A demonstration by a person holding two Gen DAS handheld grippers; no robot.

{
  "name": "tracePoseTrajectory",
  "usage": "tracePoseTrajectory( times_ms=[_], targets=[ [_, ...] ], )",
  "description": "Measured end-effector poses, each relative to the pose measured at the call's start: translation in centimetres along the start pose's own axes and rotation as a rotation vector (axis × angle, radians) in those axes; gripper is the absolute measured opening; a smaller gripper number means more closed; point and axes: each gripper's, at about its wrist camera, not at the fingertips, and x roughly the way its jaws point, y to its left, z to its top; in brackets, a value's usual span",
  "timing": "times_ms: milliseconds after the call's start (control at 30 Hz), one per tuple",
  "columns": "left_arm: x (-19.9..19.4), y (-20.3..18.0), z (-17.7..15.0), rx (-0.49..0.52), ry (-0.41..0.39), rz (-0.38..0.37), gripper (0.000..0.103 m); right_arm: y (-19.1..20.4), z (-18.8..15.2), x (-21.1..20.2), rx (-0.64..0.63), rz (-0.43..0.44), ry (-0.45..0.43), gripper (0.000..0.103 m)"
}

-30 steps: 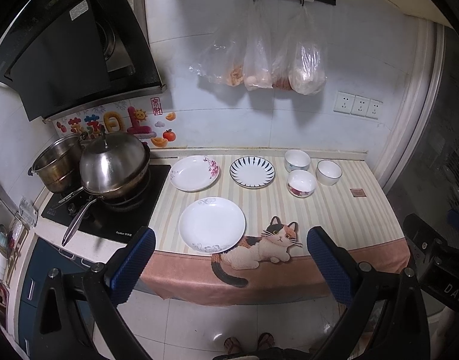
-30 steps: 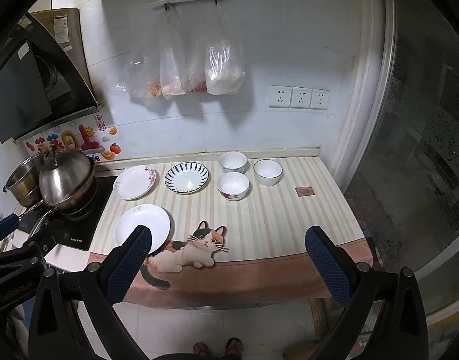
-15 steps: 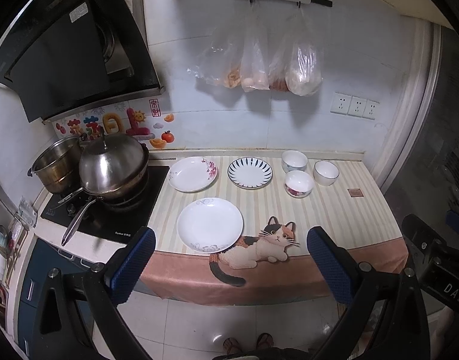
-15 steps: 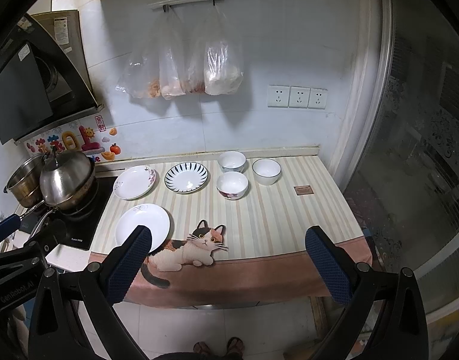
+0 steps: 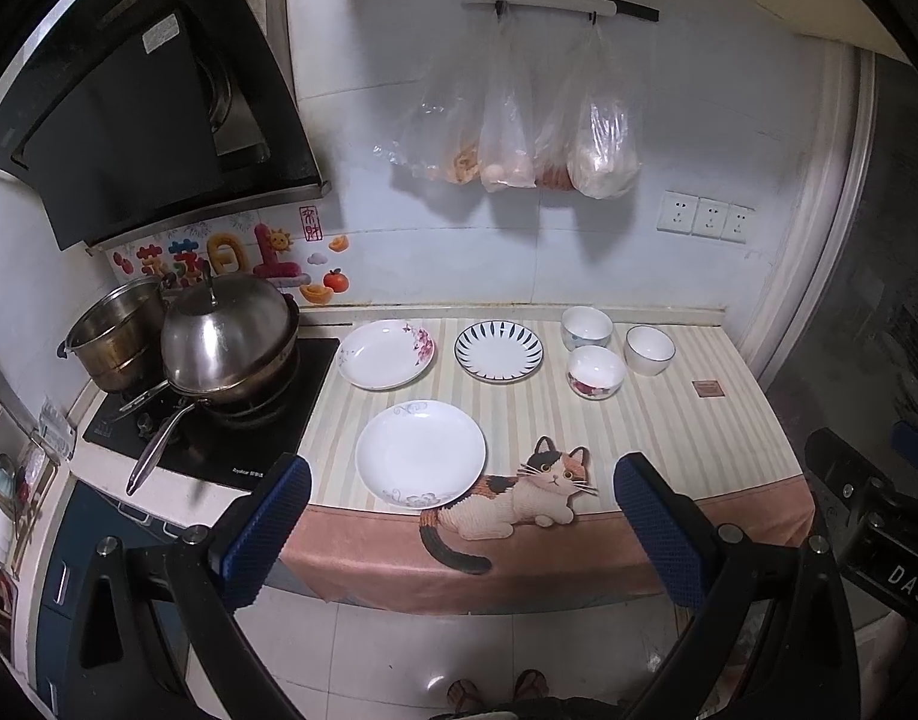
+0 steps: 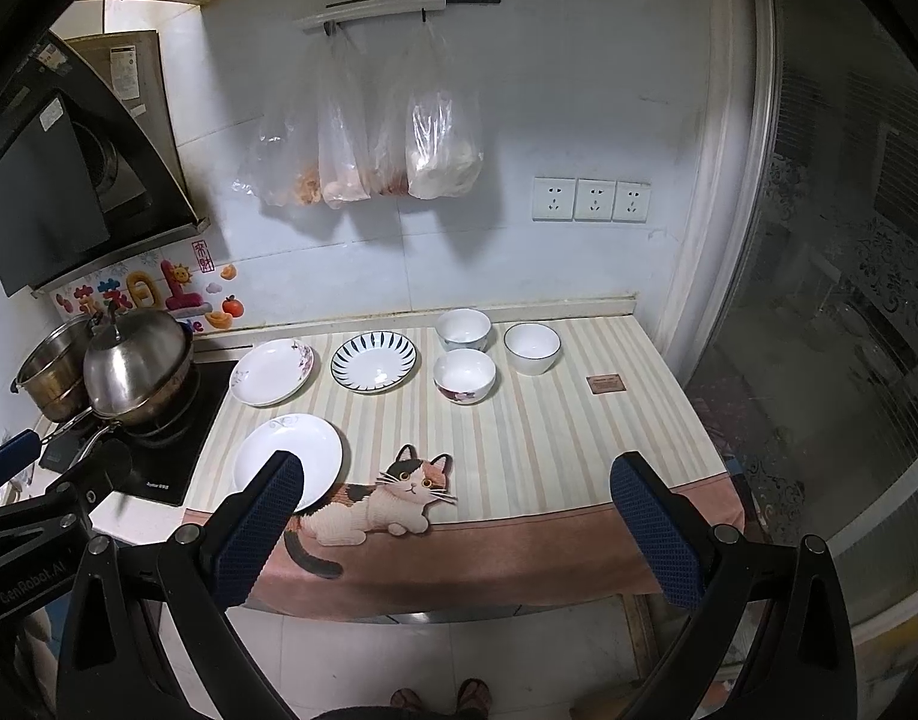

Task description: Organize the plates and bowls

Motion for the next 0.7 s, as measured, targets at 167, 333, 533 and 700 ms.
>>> tracePoseTrajectory(
  times_ms=[167, 333, 533, 700],
  targets=[
    [-0.2, -0.2, 0.2, 0.005, -0.005, -0.003, 0.103, -0.1, -0.1, -0.3, 0.004, 0.0, -0.001, 0.103],
    [-0.4, -0.2, -0.1, 0.007, -0.009, -0.004, 0.103, -0.6, 0.0, -0.5, 0.012, -0.001, -0.004, 0.103],
    [-0.5, -0.3, 0.0, 0.01, -0.011, -0.005, 0.103, -1.1, 0.0, -0.5, 0.017, 0.003, -0.009, 0.103],
    [-0.5, -0.2, 0.0, 0.014, -0.012, -0.013, 0.103, -1.1, 0.1, -0.6, 0.02, 0.006, -0.013, 0.103]
  ],
)
